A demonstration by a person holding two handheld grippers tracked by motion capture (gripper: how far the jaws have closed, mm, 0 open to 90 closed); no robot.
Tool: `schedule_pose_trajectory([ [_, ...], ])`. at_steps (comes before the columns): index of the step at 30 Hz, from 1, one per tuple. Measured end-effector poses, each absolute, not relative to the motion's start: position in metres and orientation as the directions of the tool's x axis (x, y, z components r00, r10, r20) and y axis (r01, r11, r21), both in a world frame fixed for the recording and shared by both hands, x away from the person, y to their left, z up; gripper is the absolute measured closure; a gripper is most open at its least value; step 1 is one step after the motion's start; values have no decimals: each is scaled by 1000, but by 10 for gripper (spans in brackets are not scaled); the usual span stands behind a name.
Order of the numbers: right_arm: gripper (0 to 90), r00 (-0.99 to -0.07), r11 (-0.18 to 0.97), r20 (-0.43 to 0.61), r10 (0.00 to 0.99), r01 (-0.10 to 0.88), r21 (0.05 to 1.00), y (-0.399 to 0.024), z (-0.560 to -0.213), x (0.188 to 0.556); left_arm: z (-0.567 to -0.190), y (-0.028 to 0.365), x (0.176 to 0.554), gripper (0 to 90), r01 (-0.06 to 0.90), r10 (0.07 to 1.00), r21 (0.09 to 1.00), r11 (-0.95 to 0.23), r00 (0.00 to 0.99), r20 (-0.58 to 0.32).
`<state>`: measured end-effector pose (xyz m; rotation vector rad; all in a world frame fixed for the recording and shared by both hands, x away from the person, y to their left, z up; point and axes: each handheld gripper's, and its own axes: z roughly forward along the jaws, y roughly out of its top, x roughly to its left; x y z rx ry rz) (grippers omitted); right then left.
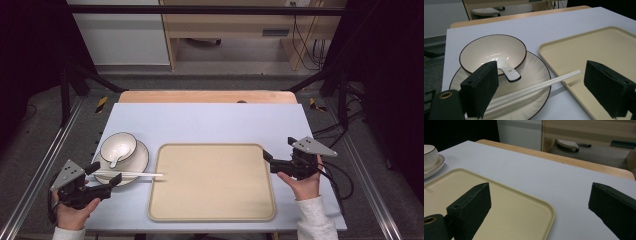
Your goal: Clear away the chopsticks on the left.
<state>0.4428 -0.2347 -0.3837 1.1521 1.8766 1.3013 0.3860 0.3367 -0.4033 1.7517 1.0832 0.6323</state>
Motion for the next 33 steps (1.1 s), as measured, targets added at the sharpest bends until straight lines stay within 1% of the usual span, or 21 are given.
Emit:
schedule_pose_trajectory([
  [10,48,-463,154,18,886,331,931,-234,-384,443,-414,348,380,137,427,882,883,-193,470,-34],
  [15,48,-466,156,20,885,335,929,-232,-385,443,-422,348,385,163,452,881,863,-226,472,-17],
  [16,48,-468,159,18,883,336,929,-232,-385,444,-426,347,388,176,463,882,850,-253,472,6],
  [20,48,-469,162,16,883,337,927,-231,-386,444,-432,346,393,205,475,883,837,-273,469,22],
  [23,48,-471,161,20,882,341,926,-231,-386,445,-437,346,398,245,483,882,826,-290,470,35],
  [24,48,-472,170,13,882,342,924,-230,-387,445,-440,346,402,271,488,881,818,-305,471,47],
  [29,48,-474,173,14,881,348,921,-228,-389,446,-447,344,409,321,498,881,803,-328,468,69],
  [31,48,-477,178,12,879,351,919,-227,-390,447,-451,342,413,352,498,881,795,-347,465,93],
  [33,48,-475,179,10,880,350,919,-227,-390,447,-452,342,414,359,497,880,793,-352,464,99],
])
